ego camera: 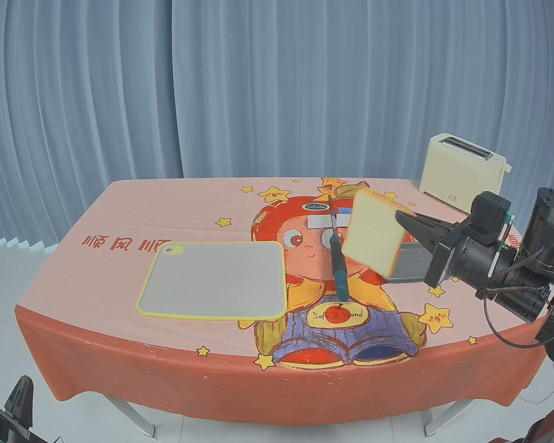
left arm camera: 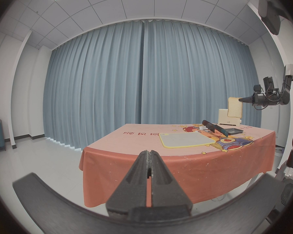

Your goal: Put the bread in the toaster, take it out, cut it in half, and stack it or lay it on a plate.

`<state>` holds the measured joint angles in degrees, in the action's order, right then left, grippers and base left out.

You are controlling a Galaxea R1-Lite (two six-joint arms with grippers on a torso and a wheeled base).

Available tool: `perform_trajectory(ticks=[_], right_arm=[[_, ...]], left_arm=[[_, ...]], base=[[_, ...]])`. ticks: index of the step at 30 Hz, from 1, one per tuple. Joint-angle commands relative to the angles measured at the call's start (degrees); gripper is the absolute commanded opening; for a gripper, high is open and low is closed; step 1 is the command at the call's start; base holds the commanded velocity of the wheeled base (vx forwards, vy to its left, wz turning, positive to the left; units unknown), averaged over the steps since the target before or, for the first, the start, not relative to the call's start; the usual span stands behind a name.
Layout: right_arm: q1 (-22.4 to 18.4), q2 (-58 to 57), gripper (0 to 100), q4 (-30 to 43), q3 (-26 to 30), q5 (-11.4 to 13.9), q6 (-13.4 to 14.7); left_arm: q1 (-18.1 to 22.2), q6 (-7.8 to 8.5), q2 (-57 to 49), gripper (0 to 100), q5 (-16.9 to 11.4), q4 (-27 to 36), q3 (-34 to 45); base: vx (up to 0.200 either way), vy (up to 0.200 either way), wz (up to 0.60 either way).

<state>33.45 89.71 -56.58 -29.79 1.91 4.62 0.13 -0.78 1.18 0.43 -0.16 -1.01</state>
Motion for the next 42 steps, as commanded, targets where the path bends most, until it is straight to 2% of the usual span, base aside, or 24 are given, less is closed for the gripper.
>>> perform_trajectory(ticks=[1, 6, 17, 23, 31, 42], right_arm=[[0.7, 0.2, 0, 0.0, 0.0, 0.0, 0.7], [1.4, 0.1, 0, 0.0, -0.1, -0.1, 1.8], [2.7, 0.6, 0, 0.0, 0.0, 0.0, 2.1], [4.3, 0.5, 0, -0.2, -0.1, -0.1, 4.5], [5.6, 0.7, 0, -0.2, -0.1, -0.1, 5.9], [6.0, 0.7, 0, -0.3, 0.1, 0.0, 5.8]], left_arm=[[0.0, -0.01, 0.0, 0, 0.0, 0.0, 1.0], [0.0, -0.01, 0.0, 0, 0.0, 0.0, 1.0], [0.0, -0.01, 0.0, 0, -0.1, 0.0, 1.0], [0.0, 0.08, 0.0, 0, -0.1, 0.0, 1.0], [0.0, 0.34, 0.0, 0, -0.2, 0.0, 1.0], [0.0, 0.34, 0.0, 0, -0.2, 0.0, 1.0]], base=[[0.000, 0.200, 0.00], [0.000, 0.200, 0.00], [0.000, 0.200, 0.00], [0.000, 0.200, 0.00], [0.000, 0.000, 0.00], [0.000, 0.000, 0.00]])
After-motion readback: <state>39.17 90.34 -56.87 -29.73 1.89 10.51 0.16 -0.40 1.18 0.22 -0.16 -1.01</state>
